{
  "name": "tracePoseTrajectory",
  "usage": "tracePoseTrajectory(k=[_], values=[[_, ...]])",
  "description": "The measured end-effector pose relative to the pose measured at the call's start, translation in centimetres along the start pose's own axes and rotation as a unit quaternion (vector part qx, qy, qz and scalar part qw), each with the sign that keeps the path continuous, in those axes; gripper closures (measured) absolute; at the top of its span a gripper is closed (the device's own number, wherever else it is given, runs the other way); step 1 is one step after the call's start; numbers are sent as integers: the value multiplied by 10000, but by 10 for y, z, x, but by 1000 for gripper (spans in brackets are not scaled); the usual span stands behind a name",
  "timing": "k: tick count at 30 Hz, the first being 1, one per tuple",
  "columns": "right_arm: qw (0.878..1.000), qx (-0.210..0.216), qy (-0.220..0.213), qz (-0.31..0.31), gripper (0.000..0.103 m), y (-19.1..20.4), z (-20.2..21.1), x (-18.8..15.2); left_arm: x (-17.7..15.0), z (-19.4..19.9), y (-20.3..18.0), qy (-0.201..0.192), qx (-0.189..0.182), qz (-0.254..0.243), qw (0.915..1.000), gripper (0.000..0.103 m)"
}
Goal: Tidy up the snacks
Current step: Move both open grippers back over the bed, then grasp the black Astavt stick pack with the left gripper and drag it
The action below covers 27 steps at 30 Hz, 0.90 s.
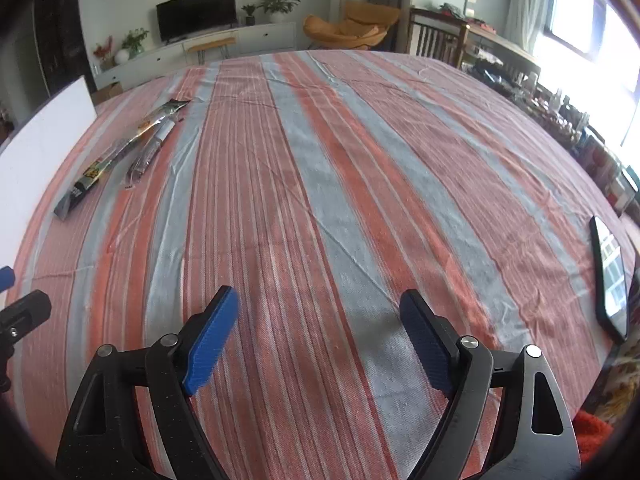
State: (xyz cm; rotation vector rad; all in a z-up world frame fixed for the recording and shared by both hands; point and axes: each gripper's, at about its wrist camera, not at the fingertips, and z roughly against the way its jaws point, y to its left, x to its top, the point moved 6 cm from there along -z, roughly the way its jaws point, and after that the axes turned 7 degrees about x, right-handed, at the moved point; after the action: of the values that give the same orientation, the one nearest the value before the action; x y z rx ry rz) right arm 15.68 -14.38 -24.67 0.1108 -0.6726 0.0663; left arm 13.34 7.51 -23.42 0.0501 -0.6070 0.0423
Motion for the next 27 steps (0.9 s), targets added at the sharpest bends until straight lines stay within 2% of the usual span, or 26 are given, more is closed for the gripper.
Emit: tracePoseTrajectory(k=[7,14,20,23,27], values=[[10000,-24,-2,3,16,2,1,-1,-2,3,12,24,-1,125,9999,3],[10000,-21,-3,4,16,2,2,-1,8,15,9,12,-178,121,9998,3],[10000,-19,-3,3,16,1,2,-1,51,34,15,-95,-437,165,9989,3],[10000,-4,-5,2,16,2,3,-2,79,30,24,73,-531,163,9984,3],[10000,5,-6,-2,16,2,3,-2,113,8,43,429,-190,127,9988,3]])
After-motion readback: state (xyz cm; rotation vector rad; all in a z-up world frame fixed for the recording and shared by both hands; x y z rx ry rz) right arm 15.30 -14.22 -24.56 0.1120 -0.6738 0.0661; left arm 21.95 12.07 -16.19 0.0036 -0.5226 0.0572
